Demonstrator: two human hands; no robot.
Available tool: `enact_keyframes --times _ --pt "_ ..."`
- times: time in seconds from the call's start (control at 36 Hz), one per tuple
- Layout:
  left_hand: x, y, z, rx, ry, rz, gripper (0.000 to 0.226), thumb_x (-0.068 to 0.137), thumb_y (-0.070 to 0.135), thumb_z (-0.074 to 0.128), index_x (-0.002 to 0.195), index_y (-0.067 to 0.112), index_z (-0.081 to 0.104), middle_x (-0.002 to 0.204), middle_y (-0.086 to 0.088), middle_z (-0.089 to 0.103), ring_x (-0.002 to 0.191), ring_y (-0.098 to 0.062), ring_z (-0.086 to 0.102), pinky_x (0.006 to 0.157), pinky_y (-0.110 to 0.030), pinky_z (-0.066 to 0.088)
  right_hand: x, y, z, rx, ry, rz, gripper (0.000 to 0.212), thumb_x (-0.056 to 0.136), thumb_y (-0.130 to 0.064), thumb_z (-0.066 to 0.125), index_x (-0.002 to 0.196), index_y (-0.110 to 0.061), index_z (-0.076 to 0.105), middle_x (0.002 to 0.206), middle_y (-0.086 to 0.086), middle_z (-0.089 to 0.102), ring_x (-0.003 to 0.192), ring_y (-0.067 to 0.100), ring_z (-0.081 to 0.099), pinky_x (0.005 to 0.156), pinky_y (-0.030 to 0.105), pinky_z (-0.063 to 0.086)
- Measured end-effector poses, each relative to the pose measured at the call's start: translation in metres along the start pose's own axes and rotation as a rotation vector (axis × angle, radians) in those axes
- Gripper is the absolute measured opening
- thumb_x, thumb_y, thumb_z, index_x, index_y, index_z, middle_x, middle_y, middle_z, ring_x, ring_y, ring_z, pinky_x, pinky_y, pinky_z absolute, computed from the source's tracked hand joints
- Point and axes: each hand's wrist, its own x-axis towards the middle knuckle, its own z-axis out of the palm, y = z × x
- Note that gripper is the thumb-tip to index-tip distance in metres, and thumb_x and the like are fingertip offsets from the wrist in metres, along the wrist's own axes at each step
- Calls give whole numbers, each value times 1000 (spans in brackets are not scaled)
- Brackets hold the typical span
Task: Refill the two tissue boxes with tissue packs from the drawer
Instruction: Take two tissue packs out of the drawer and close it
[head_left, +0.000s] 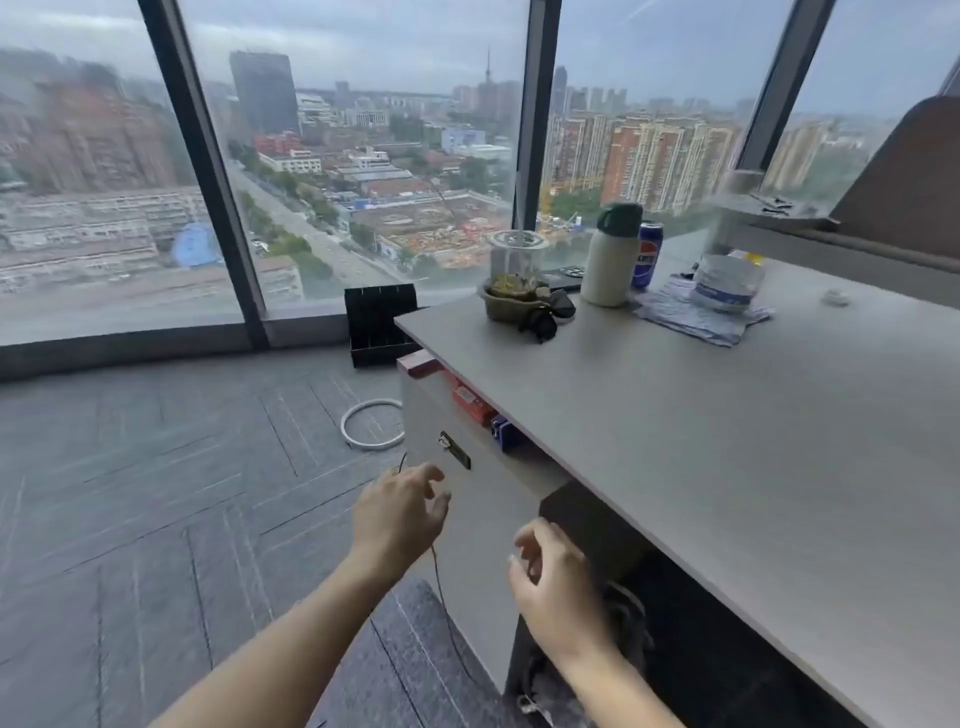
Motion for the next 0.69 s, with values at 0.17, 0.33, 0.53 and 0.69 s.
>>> enact_keyframes --times 0.17,0.33,0.53,0.69 --pt "40 -11 24 40 -42 -49 34 88 51 49 116 33 55 96 10 71 99 -20 65 79 -36 49 14 24 0 -57 94 181 12 82 -18 64 79 -23 54 73 -7 59 71 11 58 65 34 48" --pt "75 -21 45 62 -41 -65 41 90 54 45 123 31 48 100 3 73 100 -25 65 78 -40 51 30 36 2 -169 43 281 37 90 -43 57 117 -18 58 109 2 68 104 23 64 81 31 46" --pt "89 -29 60 66 -25 -22 32 93 50 42 116 29 49 97 -3 73 92 -29 65 75 -41 51 38 40 11 -196 92 201 36 89 -48 57 102 -15 62 97 4 69 93 22 65 75 32 50" --pt "90 -35 64 52 -12 6 29 93 52 42 114 32 48 94 -1 74 86 -29 67 72 -40 52 30 40 20 -144 183 216 22 89 -42 61 92 -20 63 88 -1 71 87 21 66 69 32 47"
